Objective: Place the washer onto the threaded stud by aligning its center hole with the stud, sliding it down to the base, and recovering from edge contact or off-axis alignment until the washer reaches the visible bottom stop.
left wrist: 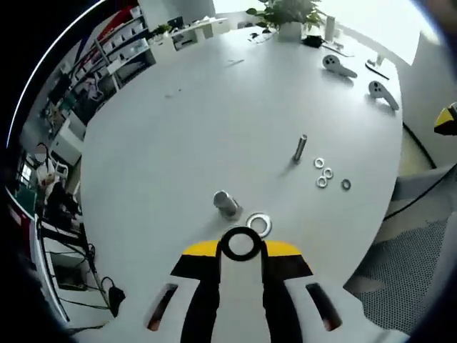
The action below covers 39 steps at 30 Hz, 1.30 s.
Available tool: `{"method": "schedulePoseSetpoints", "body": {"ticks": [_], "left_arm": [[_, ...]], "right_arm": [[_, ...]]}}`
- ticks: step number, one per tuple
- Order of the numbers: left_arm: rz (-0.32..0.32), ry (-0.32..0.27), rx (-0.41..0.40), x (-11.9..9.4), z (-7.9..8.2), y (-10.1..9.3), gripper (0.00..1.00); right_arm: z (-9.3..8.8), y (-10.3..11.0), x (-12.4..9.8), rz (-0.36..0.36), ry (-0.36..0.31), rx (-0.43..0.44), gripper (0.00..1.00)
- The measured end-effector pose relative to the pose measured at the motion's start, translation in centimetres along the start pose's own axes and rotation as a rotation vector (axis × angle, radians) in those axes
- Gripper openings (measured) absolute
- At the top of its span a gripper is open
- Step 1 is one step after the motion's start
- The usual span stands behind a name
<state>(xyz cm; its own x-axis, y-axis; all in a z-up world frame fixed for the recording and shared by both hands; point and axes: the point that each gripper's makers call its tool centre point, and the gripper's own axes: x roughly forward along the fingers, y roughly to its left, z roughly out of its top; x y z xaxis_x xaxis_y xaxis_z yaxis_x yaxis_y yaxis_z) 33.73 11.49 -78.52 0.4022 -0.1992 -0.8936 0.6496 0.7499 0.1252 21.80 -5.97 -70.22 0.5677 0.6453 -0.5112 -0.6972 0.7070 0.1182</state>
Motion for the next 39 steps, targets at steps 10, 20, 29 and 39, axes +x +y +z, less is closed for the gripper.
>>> {"method": "schedulePoseSetpoints", "body": {"ticks": [10, 20, 29, 39], "left_arm": [[-0.01, 0.028, 0.02, 1.3, 1.8, 1.2, 0.19], [-0.022, 0.074, 0.048, 2.5, 2.7, 1.8, 0.19], [-0.034, 0.118, 0.091, 3.4, 2.4, 1.7, 0.19], [-0.049, 0.159, 0.115, 5.6, 1.7, 1.5, 0.19]], "right_arm": [[0.0, 0.0, 0.0, -0.003, 0.003, -0.003, 0.39], [0.0, -0.2, 0.0, -0.007, 0.003, 0.0, 0.39], [-0.1, -0.2, 0.0, -0.008, 0.005, 0.003, 0.39], [-0.2, -0.3, 0.0, -0.012, 0.011, 0.002, 0.39]]}}
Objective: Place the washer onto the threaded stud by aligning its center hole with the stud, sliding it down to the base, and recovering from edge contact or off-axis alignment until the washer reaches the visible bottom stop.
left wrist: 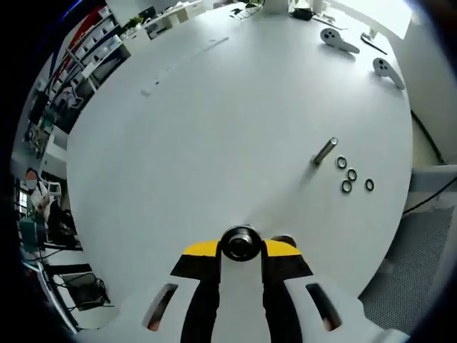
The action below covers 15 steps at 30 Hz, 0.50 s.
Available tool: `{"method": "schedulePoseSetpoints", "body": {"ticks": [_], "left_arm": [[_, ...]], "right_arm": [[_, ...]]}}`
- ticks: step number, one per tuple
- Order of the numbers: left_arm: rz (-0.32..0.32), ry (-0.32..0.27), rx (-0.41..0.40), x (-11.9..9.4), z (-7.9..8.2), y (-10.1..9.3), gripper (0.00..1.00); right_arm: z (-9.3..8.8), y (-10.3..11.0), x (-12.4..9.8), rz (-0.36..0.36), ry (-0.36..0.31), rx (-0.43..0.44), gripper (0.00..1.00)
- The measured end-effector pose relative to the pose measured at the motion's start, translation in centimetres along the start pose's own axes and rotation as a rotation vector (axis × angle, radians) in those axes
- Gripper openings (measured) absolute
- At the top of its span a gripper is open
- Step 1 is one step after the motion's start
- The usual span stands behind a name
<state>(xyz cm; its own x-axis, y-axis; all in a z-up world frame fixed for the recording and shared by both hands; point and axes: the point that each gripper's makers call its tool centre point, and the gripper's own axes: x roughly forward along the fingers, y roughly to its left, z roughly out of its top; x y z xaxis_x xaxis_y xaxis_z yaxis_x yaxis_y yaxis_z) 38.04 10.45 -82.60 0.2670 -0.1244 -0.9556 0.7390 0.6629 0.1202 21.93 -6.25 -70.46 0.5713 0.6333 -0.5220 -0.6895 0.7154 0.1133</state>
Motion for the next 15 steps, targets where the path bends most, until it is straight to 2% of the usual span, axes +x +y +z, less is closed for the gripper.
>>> {"method": "schedulePoseSetpoints", "body": {"ticks": [10, 15], "left_arm": [[-0.007, 0.033, -0.02, 1.9, -0.7, -0.5, 0.19], [-0.009, 0.038, -0.06, 2.6, -1.0, -0.5, 0.19]], "right_arm": [[-0.1, -0.2, 0.0, -0.008, 0.003, -0.001, 0.39], [-0.1, -0.3, 0.0, -0.012, 0.005, 0.0, 0.39]]}}
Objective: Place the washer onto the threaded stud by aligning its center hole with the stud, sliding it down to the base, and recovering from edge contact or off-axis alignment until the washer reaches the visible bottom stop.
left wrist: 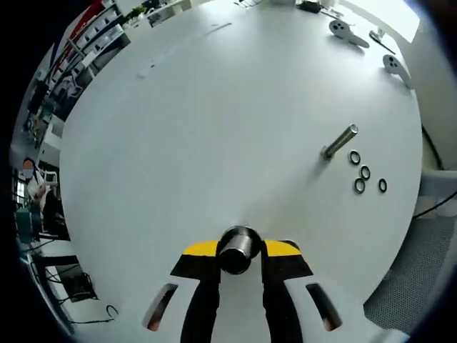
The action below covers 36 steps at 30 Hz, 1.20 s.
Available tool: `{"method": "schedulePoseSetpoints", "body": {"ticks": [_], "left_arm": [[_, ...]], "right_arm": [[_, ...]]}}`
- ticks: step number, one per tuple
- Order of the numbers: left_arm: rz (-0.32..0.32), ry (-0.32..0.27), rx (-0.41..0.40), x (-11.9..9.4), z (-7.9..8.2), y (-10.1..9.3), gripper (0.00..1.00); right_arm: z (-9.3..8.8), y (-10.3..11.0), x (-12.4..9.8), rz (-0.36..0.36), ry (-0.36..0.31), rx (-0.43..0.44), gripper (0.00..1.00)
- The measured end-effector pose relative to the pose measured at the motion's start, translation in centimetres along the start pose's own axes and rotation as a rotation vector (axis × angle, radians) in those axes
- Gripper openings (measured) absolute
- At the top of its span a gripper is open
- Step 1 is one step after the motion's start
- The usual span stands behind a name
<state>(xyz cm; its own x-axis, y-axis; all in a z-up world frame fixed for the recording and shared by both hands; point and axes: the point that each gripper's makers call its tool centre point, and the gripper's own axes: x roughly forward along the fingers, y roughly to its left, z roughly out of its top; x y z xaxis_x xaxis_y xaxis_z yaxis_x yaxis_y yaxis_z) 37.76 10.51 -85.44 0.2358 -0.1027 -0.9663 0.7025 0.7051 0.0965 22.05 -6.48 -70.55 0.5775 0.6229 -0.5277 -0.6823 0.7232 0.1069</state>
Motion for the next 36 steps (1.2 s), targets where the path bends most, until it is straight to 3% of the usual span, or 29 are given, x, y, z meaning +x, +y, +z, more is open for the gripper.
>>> {"method": "schedulePoseSetpoints", "body": {"ticks": [4, 18, 22, 30, 33, 36], "left_arm": [[0.002, -0.007, -0.023, -0.1, 0.2, -0.2, 0.2], [0.032, -0.024, 0.018, -0.5, 0.3, -0.3, 0.21], [0.035, -0.037, 0.023, -1.1, 0.3, -0.4, 0.25], [0.029, -0.061, -0.03, -2.3, -1.3, -0.1, 0.28], [0.005, -0.084, -0.144, -2.7, -2.2, -0.6, 0.3], [-0.008, -0.081, -0.176, -2.5, -3.1, -1.1, 0.32]], "right_arm": [[0.0, -0.1, 0.0, -0.003, 0.001, 0.002, 0.38], [-0.1, 0.1, 0.1, 0.003, 0.009, 0.001, 0.38], [0.0, 0.1, 0.0, 0.003, 0.003, 0.001, 0.38], [0.0, 0.3, 0.1, 0.015, 0.003, -0.003, 0.38], [0.1, 0.3, 0.1, 0.016, -0.002, -0.005, 0.38], [0.2, 0.3, 0.0, 0.019, -0.006, -0.006, 0.38]]}}
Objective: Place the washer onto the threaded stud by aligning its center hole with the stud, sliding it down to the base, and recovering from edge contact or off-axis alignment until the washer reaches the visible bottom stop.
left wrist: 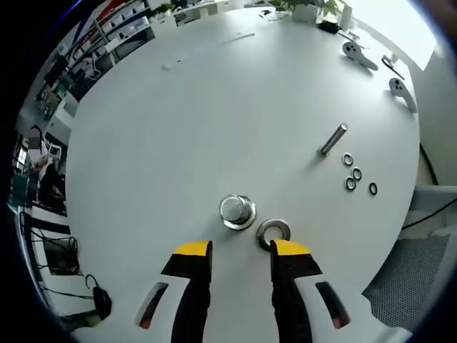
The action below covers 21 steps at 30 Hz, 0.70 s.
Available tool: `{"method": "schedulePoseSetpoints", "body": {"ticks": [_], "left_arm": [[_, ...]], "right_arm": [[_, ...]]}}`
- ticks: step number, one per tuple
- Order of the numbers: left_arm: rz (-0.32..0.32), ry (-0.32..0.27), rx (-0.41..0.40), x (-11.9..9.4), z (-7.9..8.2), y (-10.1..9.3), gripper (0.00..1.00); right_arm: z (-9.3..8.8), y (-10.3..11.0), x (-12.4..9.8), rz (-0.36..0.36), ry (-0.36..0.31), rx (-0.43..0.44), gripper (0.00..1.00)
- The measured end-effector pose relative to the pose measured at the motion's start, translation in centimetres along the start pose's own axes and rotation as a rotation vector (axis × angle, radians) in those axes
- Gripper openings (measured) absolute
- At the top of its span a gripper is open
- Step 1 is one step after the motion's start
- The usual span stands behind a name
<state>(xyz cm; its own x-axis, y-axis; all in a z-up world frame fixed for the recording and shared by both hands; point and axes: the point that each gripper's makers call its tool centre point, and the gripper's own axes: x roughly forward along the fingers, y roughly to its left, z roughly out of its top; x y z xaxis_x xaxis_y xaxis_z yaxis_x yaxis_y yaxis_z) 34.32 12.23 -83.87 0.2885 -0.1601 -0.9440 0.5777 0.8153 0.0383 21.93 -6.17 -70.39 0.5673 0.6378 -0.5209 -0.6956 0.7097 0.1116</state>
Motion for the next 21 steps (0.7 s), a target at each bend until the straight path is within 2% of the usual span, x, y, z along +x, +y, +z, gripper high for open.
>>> {"method": "schedulePoseSetpoints", "body": {"ticks": [4, 10, 12, 16, 21], "left_arm": [[-0.008, 0.016, 0.007, 0.1, -0.6, -0.9, 0.34], [-0.018, 0.026, -0.027, 0.5, -1.3, -2.0, 0.34], [-0.027, 0.063, -0.053, 0.8, -2.2, -2.4, 0.34], [-0.036, 0.049, -0.051, 1.1, -1.7, -3.4, 0.36], [-0.04, 0.073, -0.051, 1.6, -1.6, -3.8, 0.39]], "right_arm": [[0.1, 0.0, 0.0, 0.001, -0.005, 0.001, 0.38], [0.2, 0.1, 0.0, 0.006, -0.009, -0.001, 0.38], [0.2, 0.1, 0.0, 0.005, -0.01, -0.003, 0.38], [0.2, 0.1, 0.0, 0.004, -0.012, -0.002, 0.38], [0.2, 0.2, 0.0, 0.006, -0.012, -0.003, 0.38]]}}
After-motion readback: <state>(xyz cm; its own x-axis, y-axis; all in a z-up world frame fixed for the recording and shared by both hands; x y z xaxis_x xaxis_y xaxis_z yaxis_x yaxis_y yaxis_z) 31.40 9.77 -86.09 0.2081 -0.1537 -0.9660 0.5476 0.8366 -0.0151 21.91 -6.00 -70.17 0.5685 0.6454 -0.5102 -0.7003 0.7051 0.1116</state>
